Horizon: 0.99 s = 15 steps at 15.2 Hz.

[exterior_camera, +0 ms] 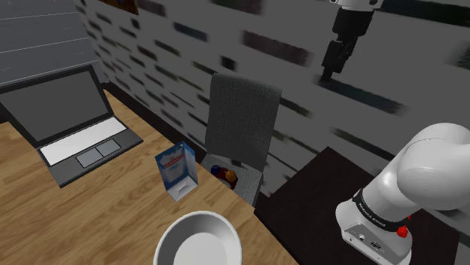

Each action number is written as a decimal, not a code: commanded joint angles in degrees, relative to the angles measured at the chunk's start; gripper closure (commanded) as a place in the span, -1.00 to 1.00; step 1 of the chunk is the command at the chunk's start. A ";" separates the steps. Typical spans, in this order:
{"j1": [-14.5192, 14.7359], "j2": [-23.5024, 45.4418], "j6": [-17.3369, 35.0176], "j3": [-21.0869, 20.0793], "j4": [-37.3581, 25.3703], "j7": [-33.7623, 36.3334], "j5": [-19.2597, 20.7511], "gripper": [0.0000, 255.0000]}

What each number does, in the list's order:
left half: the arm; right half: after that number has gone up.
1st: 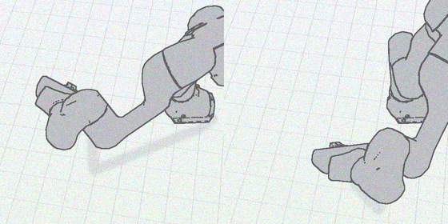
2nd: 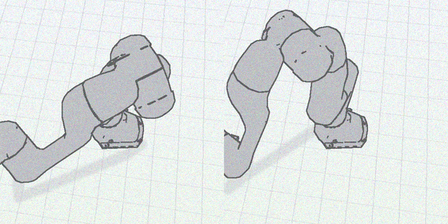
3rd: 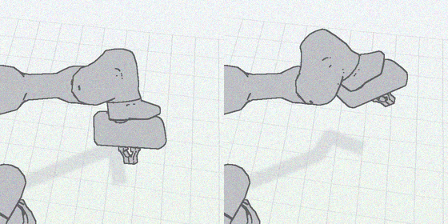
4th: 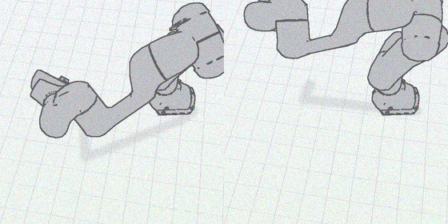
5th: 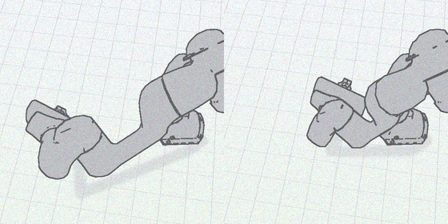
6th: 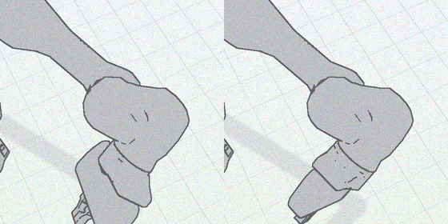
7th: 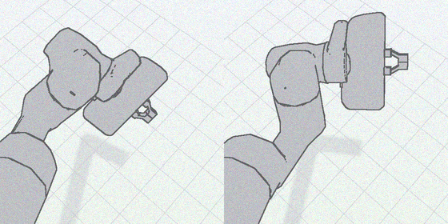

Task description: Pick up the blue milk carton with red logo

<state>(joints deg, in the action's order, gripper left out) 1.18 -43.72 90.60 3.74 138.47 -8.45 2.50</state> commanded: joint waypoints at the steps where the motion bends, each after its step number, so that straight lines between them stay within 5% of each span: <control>1: 0.00 0.00 0.00 0.00 0.00 0.00 0.00 -1.00; 15: 10.62 24.19 19.76 -2.98 -5.76 -14.92 -2.17 -1.00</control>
<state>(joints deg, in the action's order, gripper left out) 11.14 -21.27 108.66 1.01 132.93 -22.12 0.44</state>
